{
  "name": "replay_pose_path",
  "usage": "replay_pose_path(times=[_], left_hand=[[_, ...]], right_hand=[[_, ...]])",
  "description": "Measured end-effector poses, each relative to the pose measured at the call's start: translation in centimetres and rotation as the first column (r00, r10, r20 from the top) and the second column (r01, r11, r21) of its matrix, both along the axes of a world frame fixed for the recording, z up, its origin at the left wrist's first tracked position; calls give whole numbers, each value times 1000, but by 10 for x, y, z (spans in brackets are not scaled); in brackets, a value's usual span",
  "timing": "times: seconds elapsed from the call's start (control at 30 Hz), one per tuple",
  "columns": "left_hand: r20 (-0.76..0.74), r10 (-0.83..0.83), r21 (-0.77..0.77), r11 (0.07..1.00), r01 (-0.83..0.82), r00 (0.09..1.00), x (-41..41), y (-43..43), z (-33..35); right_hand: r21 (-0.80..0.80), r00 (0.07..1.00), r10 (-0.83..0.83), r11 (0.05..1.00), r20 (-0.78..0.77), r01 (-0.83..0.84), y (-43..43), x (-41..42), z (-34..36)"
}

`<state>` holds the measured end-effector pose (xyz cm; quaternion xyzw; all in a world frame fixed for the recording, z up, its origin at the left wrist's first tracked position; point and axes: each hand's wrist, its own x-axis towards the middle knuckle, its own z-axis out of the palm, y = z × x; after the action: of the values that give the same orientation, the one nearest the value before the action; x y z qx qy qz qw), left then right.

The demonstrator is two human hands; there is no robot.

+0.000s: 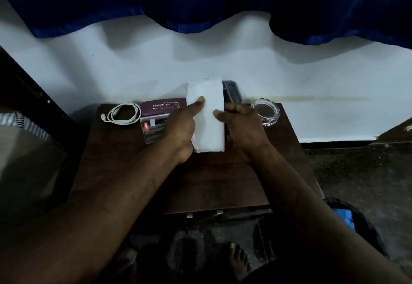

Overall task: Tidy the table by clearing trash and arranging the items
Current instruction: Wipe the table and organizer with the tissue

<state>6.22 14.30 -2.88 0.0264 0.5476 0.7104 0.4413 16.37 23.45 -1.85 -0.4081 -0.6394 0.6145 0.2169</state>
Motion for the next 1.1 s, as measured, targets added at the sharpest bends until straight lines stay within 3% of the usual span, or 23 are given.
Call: replay_pose_path(times=[0.13, 0.33, 0.47, 0.63, 0.8, 0.9, 1.0, 1.1], left_hand=[[-6, -84, 41, 996, 85, 996, -2, -1, 5], [-344, -151, -73, 988, 134, 927, -5, 0, -7], [-490, -212, -221, 969, 114, 846, 1, -2, -23], [-621, -175, -260, 966, 10, 764, 0, 2, -24], [-660, -255, -346, 938, 15, 706, -1, 0, -35], [-686, -231, -327, 945, -9, 690, -6, 7, -33], [-651, -203, -268, 963, 29, 731, -15, 14, -25], [-679, -127, -174, 985, 10, 723, -21, 21, -16]], right_hand=[[213, 999, 10, 977, 54, -21, -2, 0, 2], [333, 994, -28, 943, 109, -10, 2, 6, -3], [330, 979, -4, 942, 204, -65, 3, 12, -16], [399, 976, -40, 915, 214, -50, 8, 10, -24], [400, 963, -8, 910, 270, -105, 9, 12, -33], [340, 980, -63, 940, 189, -5, 18, 9, -26], [231, 993, -118, 967, 28, 108, 30, 3, -13], [190, 989, -124, 972, -78, 137, 39, -5, 1]])
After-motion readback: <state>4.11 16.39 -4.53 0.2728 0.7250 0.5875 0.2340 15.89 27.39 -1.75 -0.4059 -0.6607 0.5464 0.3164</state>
